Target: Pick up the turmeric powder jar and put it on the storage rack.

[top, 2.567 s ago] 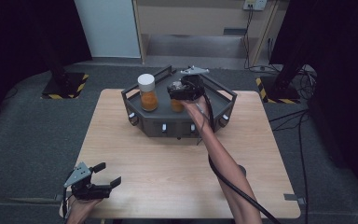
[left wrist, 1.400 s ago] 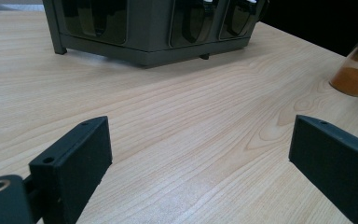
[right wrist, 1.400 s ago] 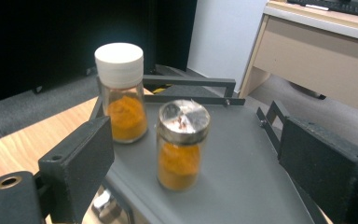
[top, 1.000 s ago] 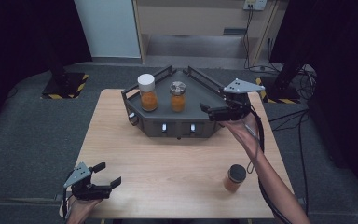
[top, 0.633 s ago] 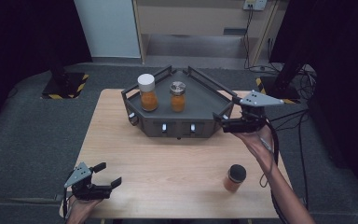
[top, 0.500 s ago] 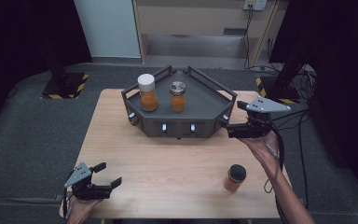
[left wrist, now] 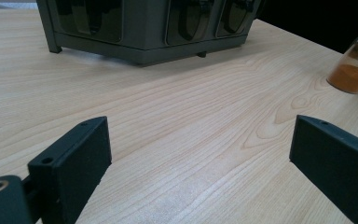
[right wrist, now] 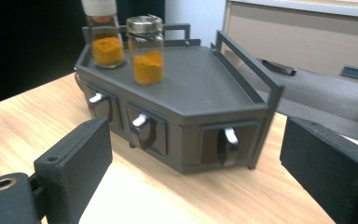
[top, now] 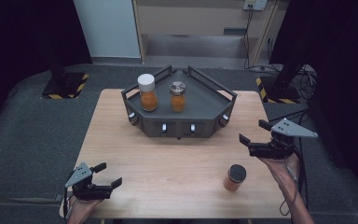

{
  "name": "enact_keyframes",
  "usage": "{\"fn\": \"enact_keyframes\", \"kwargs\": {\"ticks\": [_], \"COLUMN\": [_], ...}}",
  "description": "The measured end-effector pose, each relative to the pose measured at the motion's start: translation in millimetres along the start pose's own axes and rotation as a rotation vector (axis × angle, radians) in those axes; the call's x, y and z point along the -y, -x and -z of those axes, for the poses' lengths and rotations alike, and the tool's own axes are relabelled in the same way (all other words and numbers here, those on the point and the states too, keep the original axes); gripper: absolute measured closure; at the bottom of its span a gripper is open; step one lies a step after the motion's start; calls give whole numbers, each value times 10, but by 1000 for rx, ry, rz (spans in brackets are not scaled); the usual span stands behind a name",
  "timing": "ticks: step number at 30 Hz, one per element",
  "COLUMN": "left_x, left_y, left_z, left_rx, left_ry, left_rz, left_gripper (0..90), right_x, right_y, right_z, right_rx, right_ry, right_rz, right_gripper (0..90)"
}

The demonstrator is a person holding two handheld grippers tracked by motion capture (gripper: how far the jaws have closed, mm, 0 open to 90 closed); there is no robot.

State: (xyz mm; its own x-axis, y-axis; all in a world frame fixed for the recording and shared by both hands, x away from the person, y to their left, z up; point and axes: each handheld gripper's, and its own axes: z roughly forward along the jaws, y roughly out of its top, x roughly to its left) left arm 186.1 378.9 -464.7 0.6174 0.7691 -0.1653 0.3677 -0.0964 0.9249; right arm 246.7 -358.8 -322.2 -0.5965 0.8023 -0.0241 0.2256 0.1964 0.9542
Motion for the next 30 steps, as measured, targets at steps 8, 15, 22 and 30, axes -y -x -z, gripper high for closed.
{"fn": "enact_keyframes", "kwargs": {"ticks": [8, 15, 22, 30], "left_x": [0, -1, -3, -2], "left_y": [-2, 1, 4, 9], "left_z": [1, 5, 5, 14], "left_rx": [0, -2, -3, -6], "left_ry": [0, -1, -2, 1], "left_rz": [1, 5, 6, 5], "left_gripper": [43, 43, 42, 41], "right_x": [313, 632, 865, 1027], "right_y": [-34, -59, -106, -207], "right_z": [204, 320, 388, 476], "right_rx": [67, 108, 147, 201], "right_ry": [-1, 14, 0, -20], "right_rz": [-38, -92, -124, -117], "right_gripper": [88, 83, 82, 83]}}
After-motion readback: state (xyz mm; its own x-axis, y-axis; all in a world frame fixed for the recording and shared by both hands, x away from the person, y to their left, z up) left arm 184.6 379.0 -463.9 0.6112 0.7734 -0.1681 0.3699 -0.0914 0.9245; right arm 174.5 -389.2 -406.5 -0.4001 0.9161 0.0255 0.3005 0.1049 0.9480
